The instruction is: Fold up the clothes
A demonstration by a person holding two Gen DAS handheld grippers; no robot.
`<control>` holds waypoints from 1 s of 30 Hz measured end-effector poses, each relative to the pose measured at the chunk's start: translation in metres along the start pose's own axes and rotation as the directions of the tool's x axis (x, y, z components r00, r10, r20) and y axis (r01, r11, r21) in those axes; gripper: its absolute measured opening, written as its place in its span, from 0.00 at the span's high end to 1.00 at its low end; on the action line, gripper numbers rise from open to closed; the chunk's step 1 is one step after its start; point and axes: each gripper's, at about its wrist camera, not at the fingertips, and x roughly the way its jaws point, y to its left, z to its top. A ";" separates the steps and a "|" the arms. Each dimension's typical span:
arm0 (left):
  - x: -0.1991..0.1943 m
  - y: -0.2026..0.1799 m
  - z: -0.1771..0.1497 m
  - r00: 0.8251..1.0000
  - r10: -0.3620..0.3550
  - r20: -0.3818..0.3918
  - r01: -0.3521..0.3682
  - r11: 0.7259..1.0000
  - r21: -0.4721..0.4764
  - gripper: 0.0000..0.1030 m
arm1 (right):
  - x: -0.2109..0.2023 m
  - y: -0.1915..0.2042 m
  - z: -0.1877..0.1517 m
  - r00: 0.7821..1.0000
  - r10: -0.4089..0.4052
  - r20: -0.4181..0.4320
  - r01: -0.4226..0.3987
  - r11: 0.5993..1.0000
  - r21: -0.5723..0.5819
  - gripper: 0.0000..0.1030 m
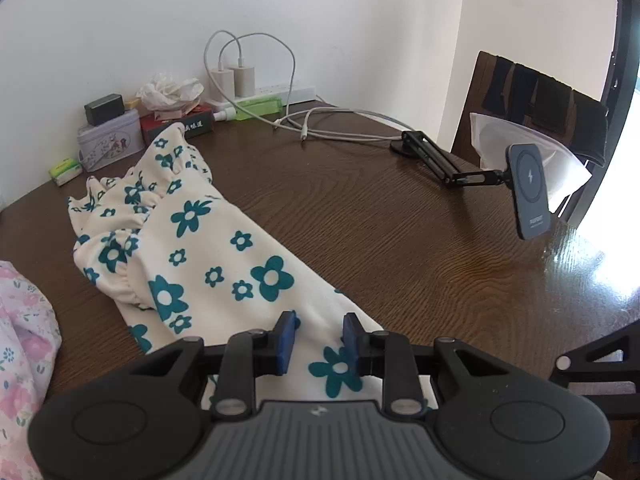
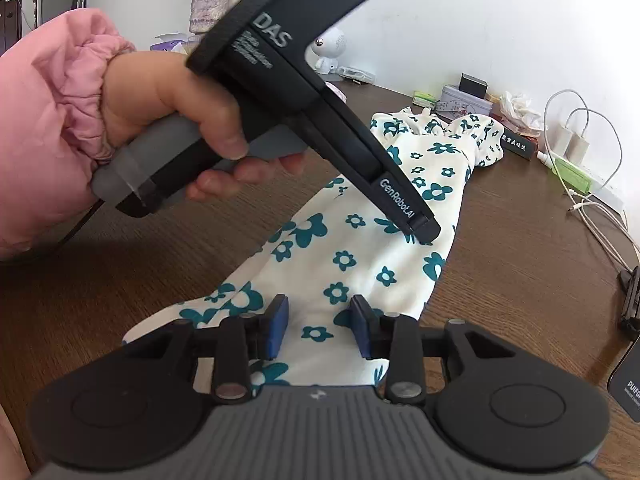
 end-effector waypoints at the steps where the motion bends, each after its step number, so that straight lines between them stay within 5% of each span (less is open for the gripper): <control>1: 0.004 0.004 0.002 1.000 -0.002 0.006 0.002 1.000 -0.009 0.80 | -0.001 0.000 -0.001 1.000 0.003 0.004 -0.003 1.000 0.004 0.66; 7: 0.029 0.043 0.025 0.999 0.020 0.032 -0.017 0.995 -0.095 0.91 | -0.007 -0.003 -0.008 0.999 0.035 0.025 -0.035 0.999 0.027 0.64; 20: 0.088 0.119 0.089 0.986 0.167 0.030 -0.153 0.952 -0.263 0.96 | -0.013 -0.005 -0.015 0.996 0.073 0.054 -0.075 0.997 0.027 0.63; 30: 0.119 0.173 0.105 0.968 0.251 0.007 -0.231 0.903 -0.362 0.97 | -0.014 -0.011 -0.018 0.993 0.092 0.068 -0.094 0.995 0.031 0.63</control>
